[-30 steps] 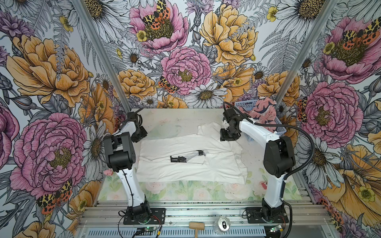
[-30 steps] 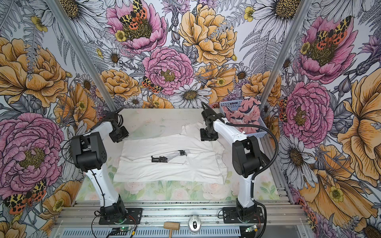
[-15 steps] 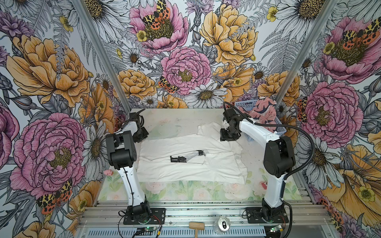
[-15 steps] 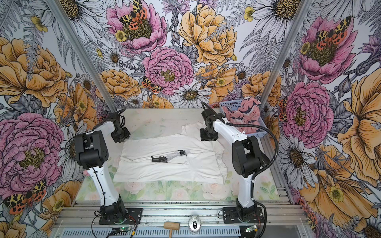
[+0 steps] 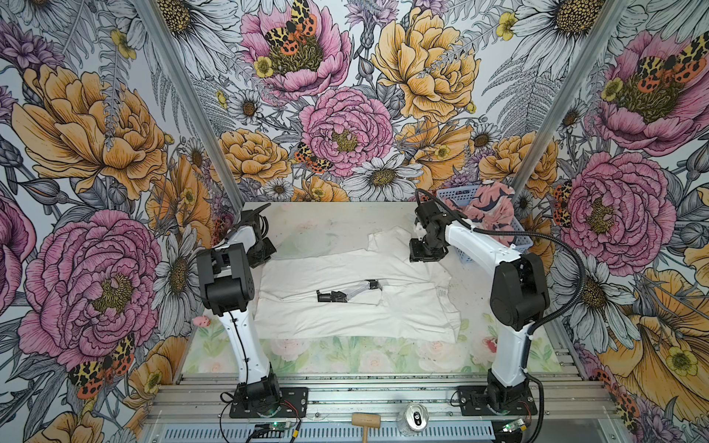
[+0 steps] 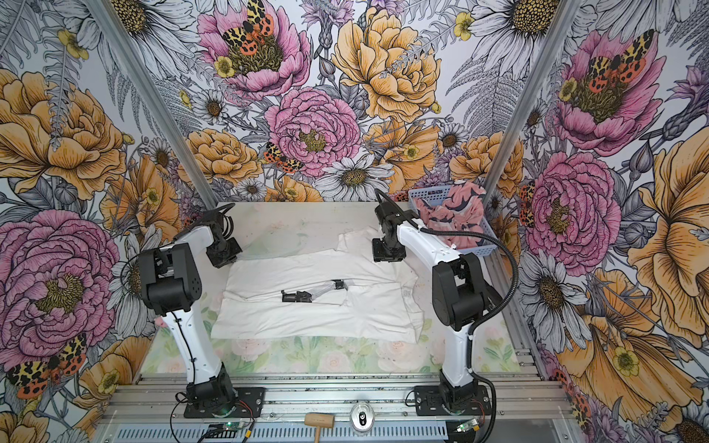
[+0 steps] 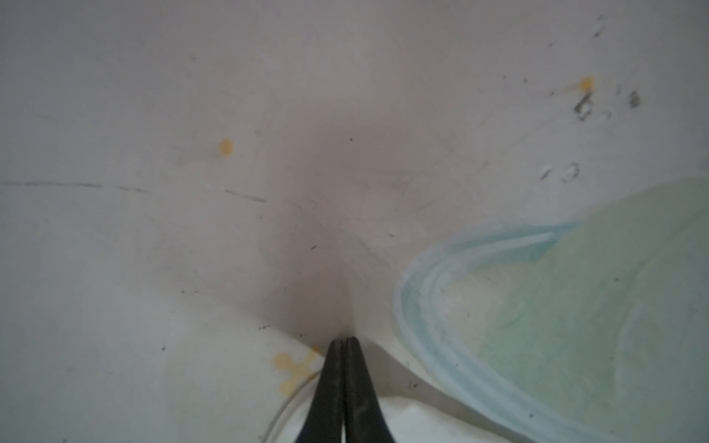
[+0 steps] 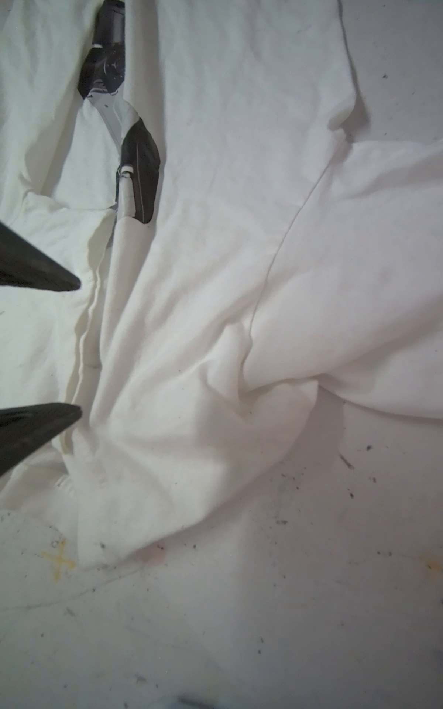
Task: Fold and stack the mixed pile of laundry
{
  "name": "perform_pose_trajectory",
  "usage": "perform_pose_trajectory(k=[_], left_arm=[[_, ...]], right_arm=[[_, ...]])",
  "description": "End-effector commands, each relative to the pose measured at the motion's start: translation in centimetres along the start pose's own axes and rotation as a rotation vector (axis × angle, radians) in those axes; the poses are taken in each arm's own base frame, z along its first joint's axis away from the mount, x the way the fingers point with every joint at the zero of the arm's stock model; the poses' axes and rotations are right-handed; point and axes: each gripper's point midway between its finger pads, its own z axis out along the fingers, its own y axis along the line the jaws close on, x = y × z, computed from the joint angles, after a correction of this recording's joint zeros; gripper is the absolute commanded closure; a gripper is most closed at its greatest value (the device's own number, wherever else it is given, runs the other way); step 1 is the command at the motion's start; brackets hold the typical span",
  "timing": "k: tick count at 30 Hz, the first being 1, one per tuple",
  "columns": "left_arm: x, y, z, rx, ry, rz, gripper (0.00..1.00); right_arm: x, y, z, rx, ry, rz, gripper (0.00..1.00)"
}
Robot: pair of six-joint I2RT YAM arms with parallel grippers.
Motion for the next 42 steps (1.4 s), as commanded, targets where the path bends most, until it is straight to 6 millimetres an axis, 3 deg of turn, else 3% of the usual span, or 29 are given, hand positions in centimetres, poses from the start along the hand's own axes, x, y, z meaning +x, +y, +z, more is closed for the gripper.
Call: perform_pose_trajectory(k=[1, 5, 10, 14, 16, 27, 40, 42], left_arm=[[-0.1, -0.9, -2.1, 0.050, -0.013, -0.013, 1.00], [-0.7, -2.8, -5.9, 0.111, -0.077, 0.013, 1.00], [0.3, -4.2, -9.2, 0.158, -0.095, 0.030, 1.00], [1.3, -4.0, -10.4, 0.179, -0.094, 0.021, 1.00], [1.4, -4.1, -11.9, 0.203, -0.112, 0.020, 1.00], [1.9, -4.3, -12.1, 0.215, -0.093, 0.018, 1.00], [2.2, -4.2, -12.8, 0.225, -0.099, 0.005, 1.00], [2.3, -4.1, -12.9, 0.227, -0.100, 0.004, 1.00]], right_arm=[[-4.2, 0.0, -0.6, -0.022, -0.109, 0.025, 0.49], [-9.0, -1.4, 0.5, -0.020, -0.181, 0.057, 0.47], [-14.4, -2.2, 3.0, -0.045, -0.242, 0.084, 0.46], [-17.2, -3.4, 5.7, -0.043, -0.274, 0.118, 0.48], [-18.2, -3.2, 6.5, -0.081, -0.282, 0.136, 0.49], [-16.6, -1.9, 10.4, -0.167, -0.189, 0.177, 0.56], [-18.0, -1.1, 9.3, -0.193, -0.243, 0.165, 0.98], [-18.1, -1.4, 8.9, -0.179, -0.252, 0.160, 0.97]])
